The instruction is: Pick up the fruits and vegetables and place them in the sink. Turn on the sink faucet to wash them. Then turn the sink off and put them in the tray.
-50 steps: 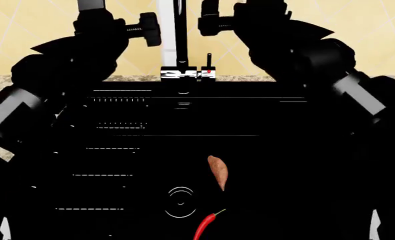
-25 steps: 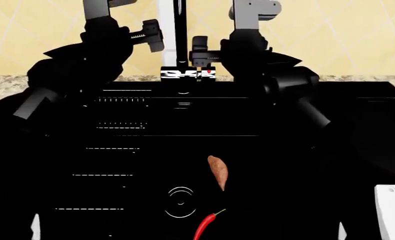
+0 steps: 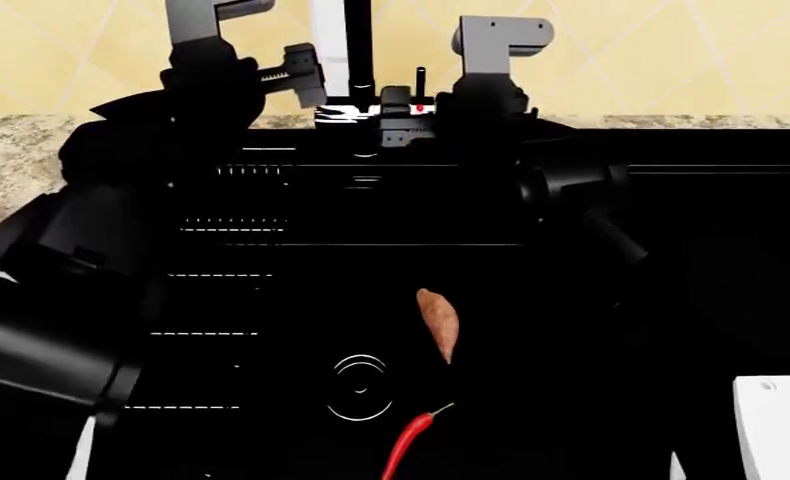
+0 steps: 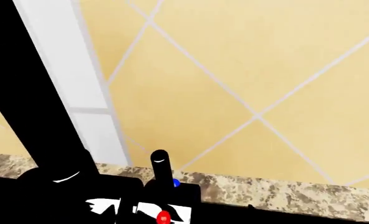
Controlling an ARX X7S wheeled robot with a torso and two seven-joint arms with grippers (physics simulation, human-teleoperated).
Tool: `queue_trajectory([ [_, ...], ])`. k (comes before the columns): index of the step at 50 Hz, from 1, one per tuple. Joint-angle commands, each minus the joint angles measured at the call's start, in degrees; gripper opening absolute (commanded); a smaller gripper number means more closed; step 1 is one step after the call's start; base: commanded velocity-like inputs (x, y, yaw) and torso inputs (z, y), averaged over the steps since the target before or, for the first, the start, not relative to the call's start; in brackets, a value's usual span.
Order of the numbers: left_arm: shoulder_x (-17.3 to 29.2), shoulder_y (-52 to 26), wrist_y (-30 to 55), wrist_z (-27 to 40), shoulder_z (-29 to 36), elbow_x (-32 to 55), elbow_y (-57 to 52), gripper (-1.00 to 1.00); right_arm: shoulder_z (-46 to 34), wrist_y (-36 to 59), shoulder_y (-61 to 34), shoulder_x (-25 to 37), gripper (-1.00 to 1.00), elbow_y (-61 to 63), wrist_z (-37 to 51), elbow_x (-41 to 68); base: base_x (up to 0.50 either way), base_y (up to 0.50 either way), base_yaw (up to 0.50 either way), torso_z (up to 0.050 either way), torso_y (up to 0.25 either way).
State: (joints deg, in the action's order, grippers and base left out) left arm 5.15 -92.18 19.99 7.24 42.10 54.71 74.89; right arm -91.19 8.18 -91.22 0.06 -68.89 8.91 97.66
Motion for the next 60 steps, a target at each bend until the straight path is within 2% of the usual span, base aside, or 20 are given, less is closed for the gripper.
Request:
queue_trajectory([
  [1,-1.3,0.4,2.4,-3.6,-18.3,-18.3,0.1,1.00,0.1,-3.7,-0.7,-0.1,1.00,-1.0,1.3,0.5,0.00,0.00,0.00,0.000,0.000],
  [12,-2.3,-1.3,3.4,-7.5,-31.3,-32.0,0.1,1.00,-0.8,-5.2,-4.1,0.0,1.00,-2.4,0.2,2.0,0.00,0.00,0.00,0.000,0.000],
  [25,-2.7,-5.4,3.6,-8.1,-40.4,-39.5,0.0,1.00,-0.6,-4.6,-5.6,0.0,1.00,-1.0,-0.2,1.1,0.00,0.00,0.00,0.000,0.000],
  [30,-3.1,-5.2,3.5,-8.4,-41.7,-42.2,0.0,1.00,-0.4,-4.7,-5.3,-0.1,1.00,-1.1,-0.3,1.3,0.00,0.00,0.00,0.000,0.000],
  [38,-3.5,-4.6,3.5,-8.8,-43.2,-45.6,0.1,1.00,-0.5,-4.8,-4.7,-0.1,1.00,-1.2,-0.5,2.1,0.00,0.00,0.00,0.000,-0.241],
  [48,-3.6,-4.1,3.3,-9.4,-46.0,-47.6,0.1,1.00,-0.7,-4.9,-4.0,-0.1,1.00,-1.5,-0.5,2.4,0.00,0.00,0.00,0.000,0.000],
  [60,-3.3,-4.2,3.1,-10.4,-47.8,-49.3,0.0,1.00,-2.0,-0.5,-2.5,-0.1,1.00,-5.7,0.0,2.2,0.00,0.00,0.00,0.000,0.000],
])
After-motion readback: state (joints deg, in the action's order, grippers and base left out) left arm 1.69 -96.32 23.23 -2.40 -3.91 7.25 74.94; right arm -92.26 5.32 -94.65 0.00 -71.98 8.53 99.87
